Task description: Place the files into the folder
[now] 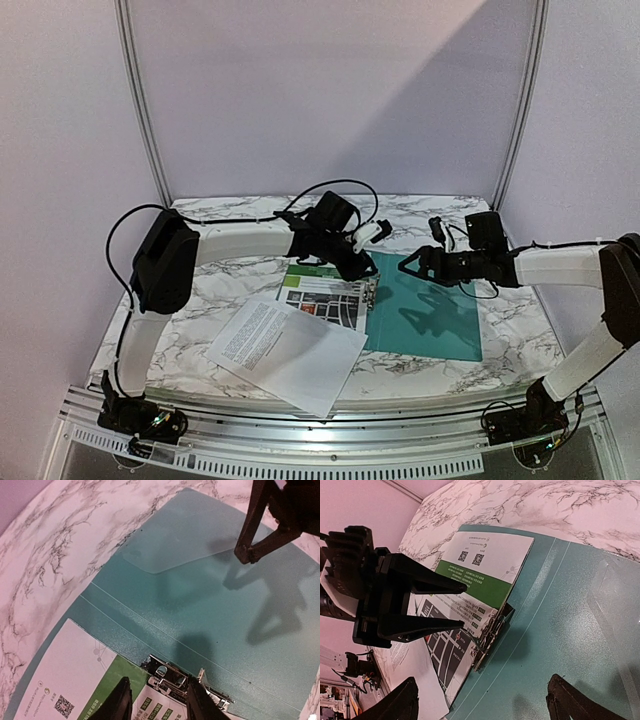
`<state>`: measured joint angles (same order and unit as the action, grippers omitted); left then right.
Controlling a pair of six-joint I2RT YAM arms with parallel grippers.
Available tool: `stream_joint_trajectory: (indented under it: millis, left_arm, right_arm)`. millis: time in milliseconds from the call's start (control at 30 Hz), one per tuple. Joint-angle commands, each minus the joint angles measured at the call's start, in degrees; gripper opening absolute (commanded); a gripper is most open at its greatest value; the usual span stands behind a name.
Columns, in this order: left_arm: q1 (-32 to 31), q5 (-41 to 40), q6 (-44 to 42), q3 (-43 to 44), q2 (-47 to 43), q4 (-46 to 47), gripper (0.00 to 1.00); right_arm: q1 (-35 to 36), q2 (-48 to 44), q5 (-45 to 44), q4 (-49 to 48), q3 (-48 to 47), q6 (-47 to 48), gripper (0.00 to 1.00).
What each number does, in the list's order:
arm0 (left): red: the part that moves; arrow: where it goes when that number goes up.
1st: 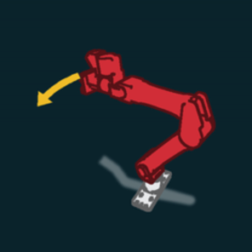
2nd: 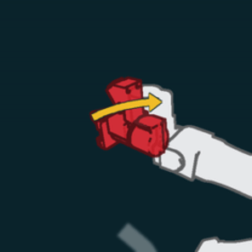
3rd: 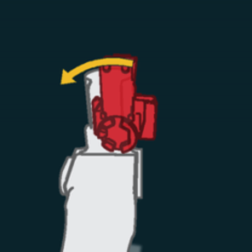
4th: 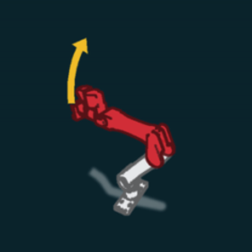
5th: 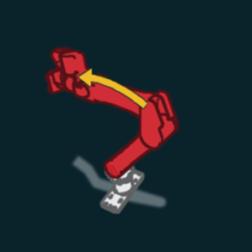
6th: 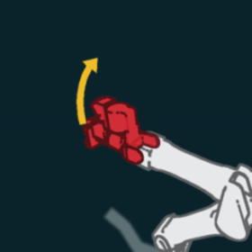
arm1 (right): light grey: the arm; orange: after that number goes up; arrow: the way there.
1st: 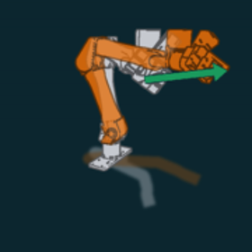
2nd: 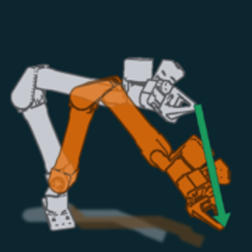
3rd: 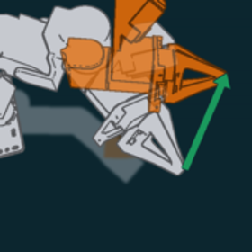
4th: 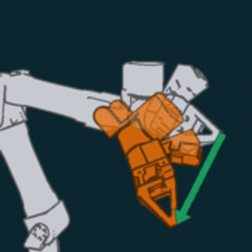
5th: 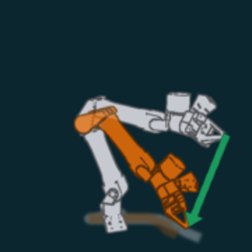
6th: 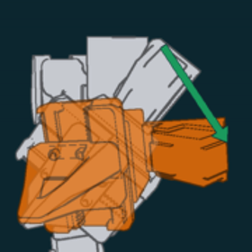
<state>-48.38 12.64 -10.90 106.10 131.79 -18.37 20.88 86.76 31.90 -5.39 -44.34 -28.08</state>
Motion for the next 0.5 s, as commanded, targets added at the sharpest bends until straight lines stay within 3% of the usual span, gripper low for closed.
stream_joint_trajectory:
  millis: [0, 467]
  left_arm:
    - [0.39, 1.53, 0.43, 1.99, 0.97, -0.70, 0.36]
    - [0.51, 3.92, 2.39, 2.51, 2.00, -0.20, 0.33]
  right_arm:
    - [0.09, 1.76, 1.32, -2.00, 0.87, -0.71, 0.88]
    - [0.34, 3.39, 1.82, -2.85, 0.84, -0.97, 0.84]
